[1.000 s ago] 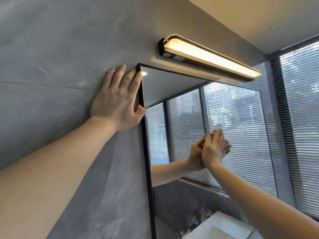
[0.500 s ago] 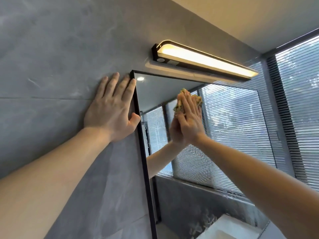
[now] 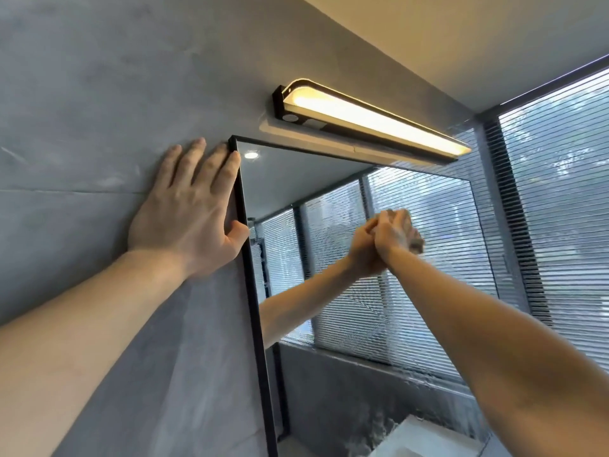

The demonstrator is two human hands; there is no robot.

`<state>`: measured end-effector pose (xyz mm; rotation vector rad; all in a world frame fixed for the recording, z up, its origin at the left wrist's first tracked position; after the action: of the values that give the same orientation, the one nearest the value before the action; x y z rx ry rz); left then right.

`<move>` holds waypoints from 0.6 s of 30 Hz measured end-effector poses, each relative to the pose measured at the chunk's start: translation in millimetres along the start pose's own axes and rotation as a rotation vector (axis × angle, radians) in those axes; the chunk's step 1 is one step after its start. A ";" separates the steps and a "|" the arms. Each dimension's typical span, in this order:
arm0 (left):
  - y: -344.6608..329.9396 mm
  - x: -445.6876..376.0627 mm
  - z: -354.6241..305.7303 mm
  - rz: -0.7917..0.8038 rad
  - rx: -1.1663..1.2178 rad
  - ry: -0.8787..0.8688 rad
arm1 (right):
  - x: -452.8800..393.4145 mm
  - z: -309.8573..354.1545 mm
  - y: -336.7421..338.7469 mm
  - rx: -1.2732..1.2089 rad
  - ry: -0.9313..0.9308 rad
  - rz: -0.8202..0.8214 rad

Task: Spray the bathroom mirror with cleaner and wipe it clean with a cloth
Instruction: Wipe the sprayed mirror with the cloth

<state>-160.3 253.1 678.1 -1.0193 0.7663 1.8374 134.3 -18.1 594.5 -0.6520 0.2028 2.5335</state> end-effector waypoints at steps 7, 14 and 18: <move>3.0 1.9 -0.4 -0.002 0.030 0.005 | 100.9 150.8 -32.8 -0.072 0.630 0.224; -0.6 2.4 0.7 0.005 0.015 0.004 | 124.1 154.8 -42.6 -0.019 0.850 0.145; -0.2 2.2 0.8 -0.003 0.000 0.004 | 58.0 121.5 -22.7 0.008 0.709 0.014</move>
<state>-161.0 254.7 676.5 -1.0240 0.7672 1.8334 52.5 58.9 672.1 -1.5240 0.4566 2.2081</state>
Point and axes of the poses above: each hand's wrist, its own x-axis away from the middle knuckle, its own y-axis out of the back of the hand, z = x × y, the point moved 9 cm from there along -x, towards the middle knuckle, and after that the axes turned 3 degrees about x, right-handed, at the moved point
